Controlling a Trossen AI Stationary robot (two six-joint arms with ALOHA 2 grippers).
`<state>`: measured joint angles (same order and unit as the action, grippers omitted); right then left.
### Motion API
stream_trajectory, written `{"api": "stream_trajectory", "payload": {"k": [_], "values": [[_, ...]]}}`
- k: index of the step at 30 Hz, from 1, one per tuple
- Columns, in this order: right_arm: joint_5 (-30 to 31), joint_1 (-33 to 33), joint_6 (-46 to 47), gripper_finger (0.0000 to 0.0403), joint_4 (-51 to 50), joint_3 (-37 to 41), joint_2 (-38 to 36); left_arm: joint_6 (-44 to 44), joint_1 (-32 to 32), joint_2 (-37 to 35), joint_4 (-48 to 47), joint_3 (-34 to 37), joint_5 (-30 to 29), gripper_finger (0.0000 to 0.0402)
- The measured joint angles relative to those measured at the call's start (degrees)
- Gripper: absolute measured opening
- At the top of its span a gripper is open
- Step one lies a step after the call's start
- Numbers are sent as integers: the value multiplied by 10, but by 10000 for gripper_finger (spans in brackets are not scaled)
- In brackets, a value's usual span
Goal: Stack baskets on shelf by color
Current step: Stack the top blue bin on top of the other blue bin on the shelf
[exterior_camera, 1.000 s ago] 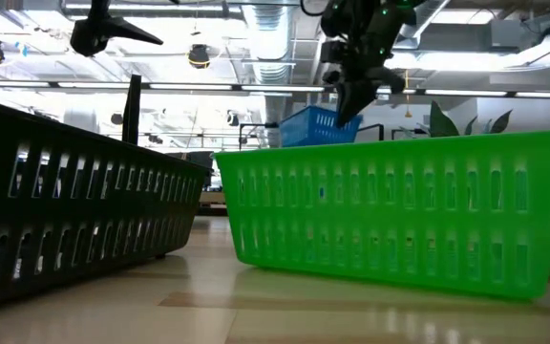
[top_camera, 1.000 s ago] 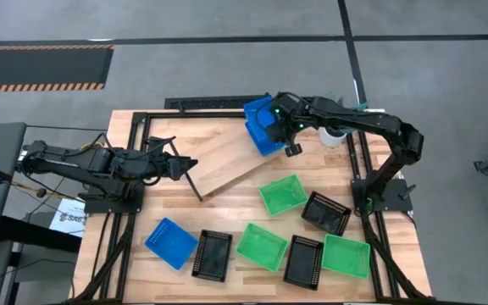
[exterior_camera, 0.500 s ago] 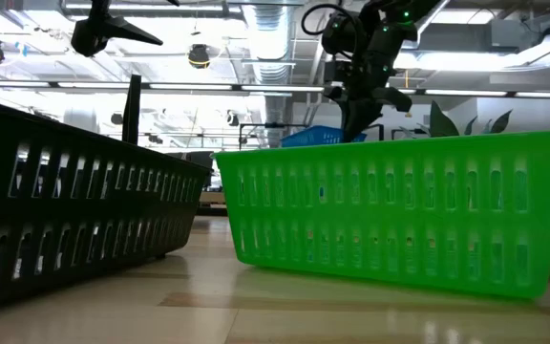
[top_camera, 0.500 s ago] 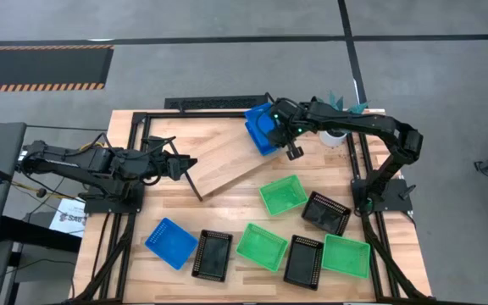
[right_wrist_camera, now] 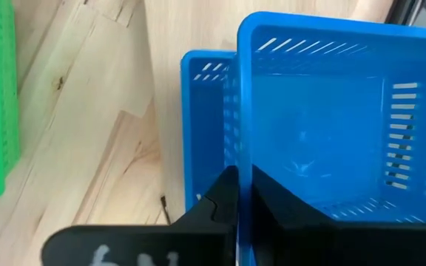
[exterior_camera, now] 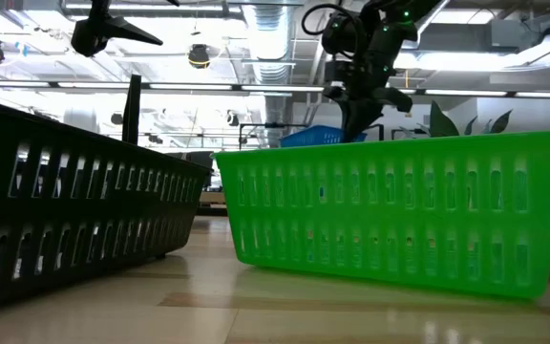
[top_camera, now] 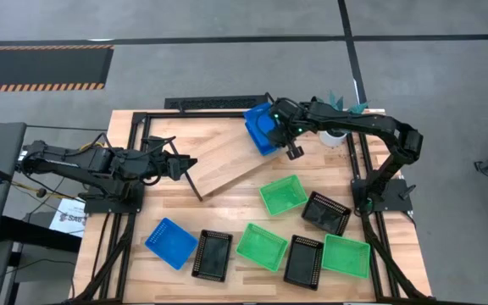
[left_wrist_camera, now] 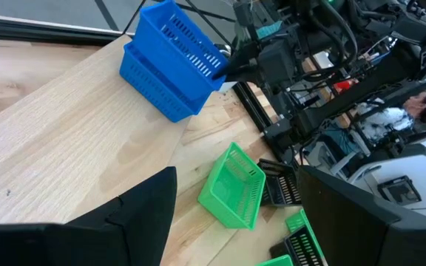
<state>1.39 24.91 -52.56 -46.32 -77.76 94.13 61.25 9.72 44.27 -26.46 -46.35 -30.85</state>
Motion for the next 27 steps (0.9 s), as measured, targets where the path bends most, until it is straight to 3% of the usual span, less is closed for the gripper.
{"api": "stream_trajectory", "payload": {"k": [12,27], "values": [[0,-1,1,44,16,19,0,-1,0,0,0,0,0,267],[-1,-2,1,98,27,22,0,-2,0,0,0,0,0,267]]}}
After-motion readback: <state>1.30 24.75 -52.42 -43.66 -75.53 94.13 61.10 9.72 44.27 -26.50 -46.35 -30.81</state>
